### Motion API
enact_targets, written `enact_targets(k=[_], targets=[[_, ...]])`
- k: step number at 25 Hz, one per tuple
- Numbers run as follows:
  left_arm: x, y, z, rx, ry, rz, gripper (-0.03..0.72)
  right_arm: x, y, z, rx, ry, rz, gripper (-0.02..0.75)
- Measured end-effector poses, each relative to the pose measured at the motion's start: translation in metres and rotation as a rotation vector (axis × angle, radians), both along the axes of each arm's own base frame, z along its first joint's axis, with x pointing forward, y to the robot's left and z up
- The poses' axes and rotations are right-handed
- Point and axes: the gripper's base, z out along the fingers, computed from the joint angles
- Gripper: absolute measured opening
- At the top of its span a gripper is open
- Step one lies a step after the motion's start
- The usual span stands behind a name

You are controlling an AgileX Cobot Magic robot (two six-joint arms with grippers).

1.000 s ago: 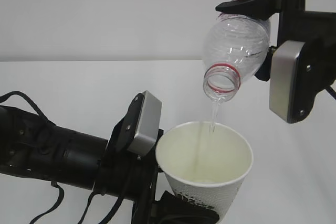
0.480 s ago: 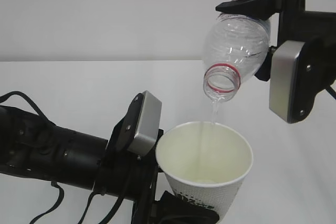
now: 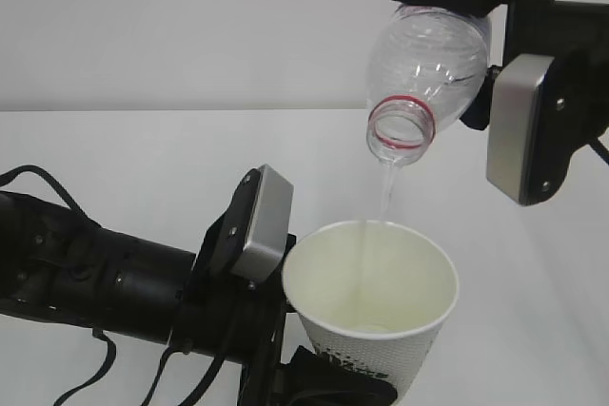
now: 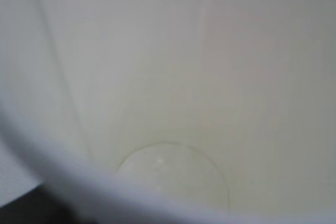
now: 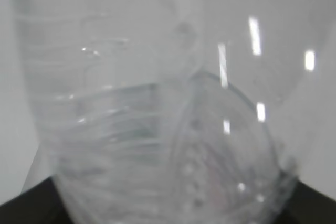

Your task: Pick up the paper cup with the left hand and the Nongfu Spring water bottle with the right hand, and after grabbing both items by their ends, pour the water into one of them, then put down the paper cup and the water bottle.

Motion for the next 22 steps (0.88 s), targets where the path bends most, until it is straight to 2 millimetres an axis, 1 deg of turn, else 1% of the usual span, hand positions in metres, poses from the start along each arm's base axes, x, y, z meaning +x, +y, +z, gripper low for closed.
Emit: enact_targets(k=[22], targets=[[-0.0019,0.0006,-0.0012,0.013,-0.009,-0.025,0.515,0.0002,0.0,0.0005,0.0,-0.001,-0.001,0.485]])
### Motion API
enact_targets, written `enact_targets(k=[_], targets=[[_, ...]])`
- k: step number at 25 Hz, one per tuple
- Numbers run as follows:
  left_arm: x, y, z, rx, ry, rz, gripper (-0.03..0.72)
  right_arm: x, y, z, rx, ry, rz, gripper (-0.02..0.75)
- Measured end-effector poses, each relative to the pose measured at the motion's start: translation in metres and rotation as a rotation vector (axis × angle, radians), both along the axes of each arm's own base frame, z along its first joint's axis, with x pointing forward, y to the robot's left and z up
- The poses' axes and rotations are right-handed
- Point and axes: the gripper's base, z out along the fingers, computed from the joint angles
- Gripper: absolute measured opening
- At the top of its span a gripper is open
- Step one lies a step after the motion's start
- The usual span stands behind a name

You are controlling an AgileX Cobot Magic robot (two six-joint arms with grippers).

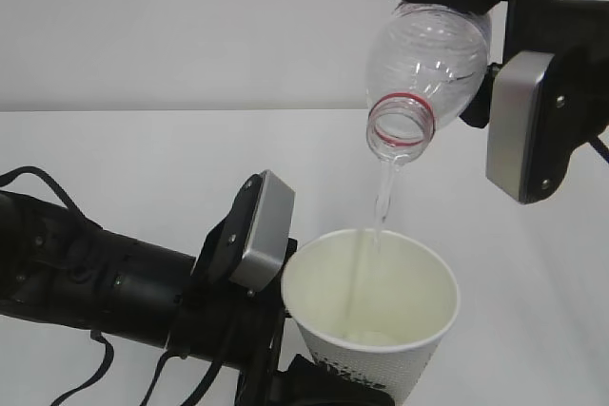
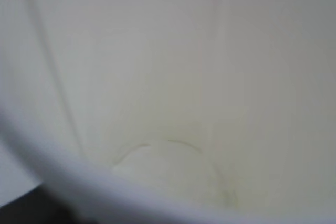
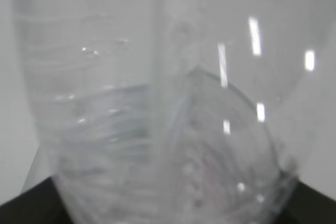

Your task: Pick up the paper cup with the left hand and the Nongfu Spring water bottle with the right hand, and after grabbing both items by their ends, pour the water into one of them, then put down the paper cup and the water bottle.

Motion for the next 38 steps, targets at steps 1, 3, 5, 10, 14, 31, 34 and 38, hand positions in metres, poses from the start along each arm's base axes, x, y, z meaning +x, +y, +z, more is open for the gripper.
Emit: enact_targets(k=[1,3,5,10,14,31,34,38], targets=[[0.0,0.0,0.0,0.0,0.0,0.0,0.515,0.0,0.0,0.0,0.0,0.0,0.0,0.485],[0.0,0.0,0.0,0.0,0.0,0.0,0.515,0.0,0.0,0.0,0.0,0.0,0.0,0.485],[-0.0001,0.0,0.0001,-0.002,0.0,-0.001,0.515,0.0001,-0.0001,-0.0001,-0.001,0.0,-0.001,0.485],[-0.0001,0.0,0.0001,-0.002,0.0,-0.001,0.514,0.0001,-0.0001,-0.0001,-0.001,0.0,-0.001,0.485],[-0.0001,0.0,0.0001,-0.002,0.0,-0.001,0.514,0.0001,-0.0001,-0.0001,-0.001,0.0,-0.001,0.485],[-0.0001,0.0,0.0001,-0.002,0.0,-0.001,0.513,0.0001,-0.0001,-0.0001,-0.001,0.0,-0.001,0.485],[-0.0001,0.0,0.0001,-0.002,0.0,-0.001,0.513,0.0001,-0.0001,-0.0001,-0.001,0.0,-0.001,0.485],[-0.0001,0.0,0.0001,-0.002,0.0,-0.001,0.513,0.0001,-0.0001,-0.0001,-0.001,0.0,-0.001,0.485]])
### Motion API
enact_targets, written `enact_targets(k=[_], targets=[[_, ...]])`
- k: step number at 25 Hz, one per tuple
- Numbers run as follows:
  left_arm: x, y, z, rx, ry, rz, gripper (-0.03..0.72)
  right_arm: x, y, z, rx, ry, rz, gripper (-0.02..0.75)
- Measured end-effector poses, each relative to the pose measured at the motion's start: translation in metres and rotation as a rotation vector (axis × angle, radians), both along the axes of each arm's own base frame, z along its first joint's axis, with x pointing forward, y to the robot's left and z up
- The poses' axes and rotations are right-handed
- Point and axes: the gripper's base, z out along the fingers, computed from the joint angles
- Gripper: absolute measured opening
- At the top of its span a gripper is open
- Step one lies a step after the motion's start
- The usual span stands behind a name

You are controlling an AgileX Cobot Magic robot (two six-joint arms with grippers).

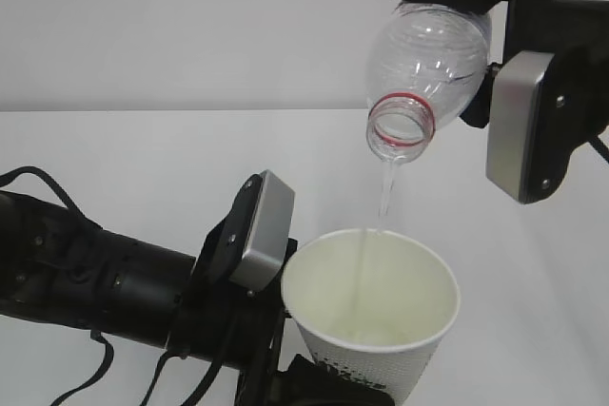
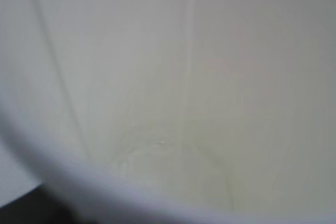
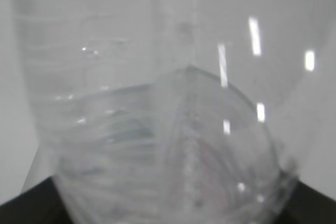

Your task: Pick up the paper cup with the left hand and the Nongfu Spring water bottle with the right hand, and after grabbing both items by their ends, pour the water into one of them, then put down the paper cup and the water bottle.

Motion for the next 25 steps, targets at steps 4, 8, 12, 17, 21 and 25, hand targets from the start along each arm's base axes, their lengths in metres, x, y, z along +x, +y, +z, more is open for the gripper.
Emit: enact_targets(k=[4,8,12,17,21,25], targets=[[0.0,0.0,0.0,0.0,0.001,0.0,0.513,0.0,0.0,0.0,0.0,0.0,0.0,0.485],[0.0,0.0,0.0,0.0,0.001,0.0,0.513,0.0,0.0,0.0,0.0,0.0,0.0,0.485],[0.0,0.0,0.0,0.0,0.001,0.0,0.513,0.0,0.0,0.0,0.0,0.0,0.0,0.485],[0.0,0.0,0.0,0.0,0.001,0.0,0.513,0.0,0.0,0.0,0.0,0.0,0.0,0.485],[0.0,0.0,0.0,0.0,0.001,0.0,0.513,0.0,0.0,0.0,0.0,0.0,0.0,0.485],[0.0,0.0,0.0,0.0,0.001,0.0,0.513,0.0,0.0,0.0,-0.007,-0.008,0.001,0.485]])
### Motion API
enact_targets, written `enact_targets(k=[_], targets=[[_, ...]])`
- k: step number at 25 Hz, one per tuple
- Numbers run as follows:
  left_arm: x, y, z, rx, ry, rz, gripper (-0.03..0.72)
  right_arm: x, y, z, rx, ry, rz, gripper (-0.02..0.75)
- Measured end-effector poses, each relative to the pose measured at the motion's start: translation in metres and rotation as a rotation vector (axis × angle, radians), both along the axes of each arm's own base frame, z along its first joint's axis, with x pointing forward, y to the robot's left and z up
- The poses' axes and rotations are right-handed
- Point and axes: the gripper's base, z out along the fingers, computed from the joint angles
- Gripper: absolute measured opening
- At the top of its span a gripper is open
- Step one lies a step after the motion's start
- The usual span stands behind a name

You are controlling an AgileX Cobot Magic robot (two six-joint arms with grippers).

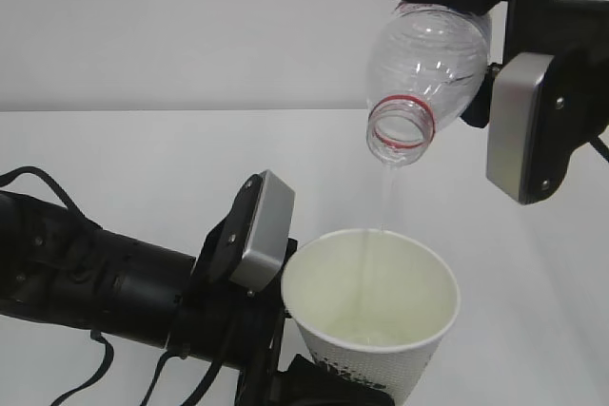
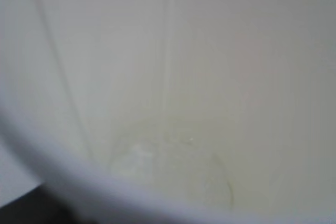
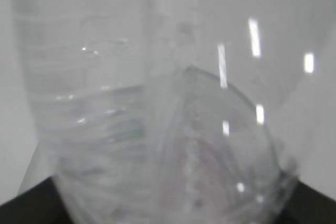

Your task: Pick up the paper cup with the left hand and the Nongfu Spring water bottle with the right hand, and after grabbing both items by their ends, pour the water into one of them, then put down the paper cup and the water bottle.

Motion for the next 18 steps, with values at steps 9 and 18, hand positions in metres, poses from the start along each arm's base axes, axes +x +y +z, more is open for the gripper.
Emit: enact_targets(k=[9,18], targets=[[0.0,0.0,0.0,0.0,0.0,0.0,0.513,0.0,0.0,0.0001,-0.005,-0.006,0.001,0.485],[0.0,0.0,0.0,0.0,0.0,0.0,0.513,0.0001,0.0,0.0002,-0.003,-0.005,0.0,0.485]])
